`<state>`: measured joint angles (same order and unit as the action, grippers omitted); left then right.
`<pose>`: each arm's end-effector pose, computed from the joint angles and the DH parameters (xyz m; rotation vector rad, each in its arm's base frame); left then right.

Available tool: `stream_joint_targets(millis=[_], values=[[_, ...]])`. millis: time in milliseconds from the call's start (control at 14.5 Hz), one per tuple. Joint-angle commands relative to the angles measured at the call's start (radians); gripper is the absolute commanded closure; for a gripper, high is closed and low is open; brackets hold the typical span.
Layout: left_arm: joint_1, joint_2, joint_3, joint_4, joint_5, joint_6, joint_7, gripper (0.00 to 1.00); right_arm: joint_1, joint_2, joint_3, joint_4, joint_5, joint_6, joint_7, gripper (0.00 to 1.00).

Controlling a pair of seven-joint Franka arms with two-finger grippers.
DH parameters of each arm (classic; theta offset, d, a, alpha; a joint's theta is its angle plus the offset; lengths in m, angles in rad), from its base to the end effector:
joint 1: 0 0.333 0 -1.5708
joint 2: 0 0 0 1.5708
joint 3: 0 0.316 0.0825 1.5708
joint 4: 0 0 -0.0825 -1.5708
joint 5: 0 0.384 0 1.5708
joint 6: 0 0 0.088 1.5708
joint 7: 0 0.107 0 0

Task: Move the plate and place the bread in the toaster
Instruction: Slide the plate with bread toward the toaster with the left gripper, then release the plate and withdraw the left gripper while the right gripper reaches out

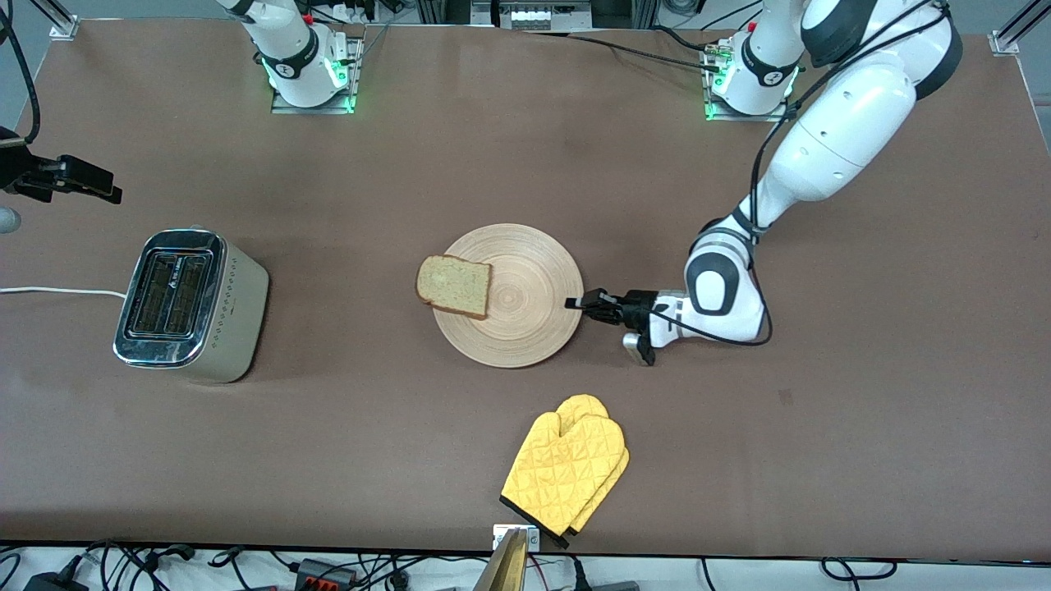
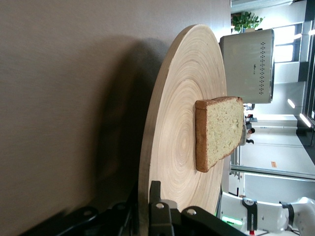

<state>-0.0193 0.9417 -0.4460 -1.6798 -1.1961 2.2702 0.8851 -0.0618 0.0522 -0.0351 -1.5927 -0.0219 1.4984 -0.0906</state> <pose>0.5796 -0.2945 0.0935 1.9752 -0.1956 -0.0945 0.5565 -0.0561 0.5795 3.1231 -0.0099 -0.2316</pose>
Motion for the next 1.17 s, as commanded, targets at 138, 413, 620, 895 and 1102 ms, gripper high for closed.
stream_joint_targets(millis=[138,413,620,895,1102], values=[[-0.047,-0.017,-0.008,-0.015,-0.069,0.063,0.012,0.95,-0.004,0.001,0.004,0.014,0.002,-0.029,-0.014,0.00],[-0.027,-0.023,-0.005,-0.029,-0.066,0.055,0.056,0.00,-0.004,0.001,0.004,0.014,0.002,-0.029,-0.014,0.00],[0.036,-0.035,-0.003,-0.040,-0.056,0.017,0.116,0.00,-0.004,0.003,0.004,0.014,0.002,-0.029,-0.014,0.00],[0.178,-0.075,0.007,-0.011,0.175,-0.186,0.117,0.00,0.002,0.012,0.006,0.013,0.005,-0.029,-0.012,0.00],[0.297,-0.073,0.007,0.104,0.494,-0.426,0.113,0.00,-0.004,0.028,0.004,0.000,0.067,-0.026,-0.003,0.00]])
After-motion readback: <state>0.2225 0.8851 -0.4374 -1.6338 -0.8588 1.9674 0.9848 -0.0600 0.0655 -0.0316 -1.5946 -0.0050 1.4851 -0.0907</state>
